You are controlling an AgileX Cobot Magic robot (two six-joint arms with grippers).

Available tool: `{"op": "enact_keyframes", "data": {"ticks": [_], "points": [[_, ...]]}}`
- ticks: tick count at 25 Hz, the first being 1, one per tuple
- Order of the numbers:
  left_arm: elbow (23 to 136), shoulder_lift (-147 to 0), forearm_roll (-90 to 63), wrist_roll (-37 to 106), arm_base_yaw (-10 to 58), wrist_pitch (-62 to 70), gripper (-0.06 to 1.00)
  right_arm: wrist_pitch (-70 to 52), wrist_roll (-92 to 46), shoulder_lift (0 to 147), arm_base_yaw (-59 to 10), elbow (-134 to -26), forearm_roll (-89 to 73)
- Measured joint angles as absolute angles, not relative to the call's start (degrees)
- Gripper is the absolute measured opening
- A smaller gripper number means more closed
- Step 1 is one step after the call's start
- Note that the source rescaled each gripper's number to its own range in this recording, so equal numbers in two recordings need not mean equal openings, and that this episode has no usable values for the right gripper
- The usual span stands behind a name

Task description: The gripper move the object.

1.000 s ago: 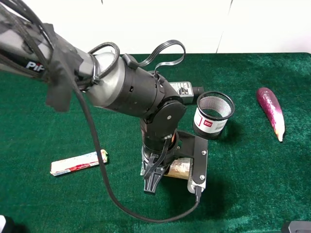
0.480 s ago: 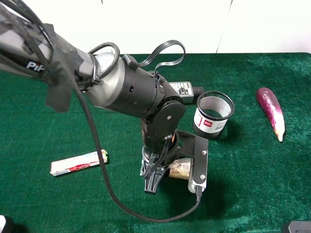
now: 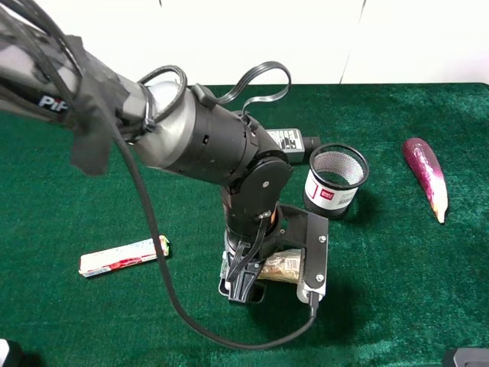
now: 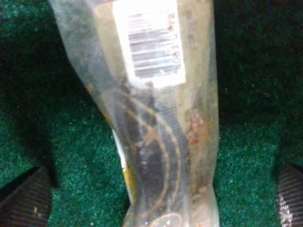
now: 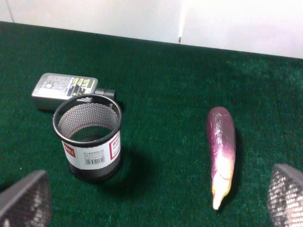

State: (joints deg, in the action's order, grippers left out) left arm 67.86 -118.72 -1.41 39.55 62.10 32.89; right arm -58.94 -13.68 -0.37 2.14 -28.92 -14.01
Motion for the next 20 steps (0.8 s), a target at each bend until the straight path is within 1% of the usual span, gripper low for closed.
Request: {"op": "enact_keyframes", "data": {"ticks": [4,9,20], "points": [[67.86,-115.64,-1.67,37.72,62.10,33.67,0.99,-58.94,-13.68,-0.37,2.14,-28.92,-14.01],[67.86,-108.97,-2.98,34.89,61.15,36.74,0.99,-58.94,-13.68,-0.37,2.14,-28.92,-14.01],[67.85,-91.84,-2.10,24.38,54.55,48.31,1.00,-58.94,-13.68,-0.37,2.14,-28.92,-14.01]]}}
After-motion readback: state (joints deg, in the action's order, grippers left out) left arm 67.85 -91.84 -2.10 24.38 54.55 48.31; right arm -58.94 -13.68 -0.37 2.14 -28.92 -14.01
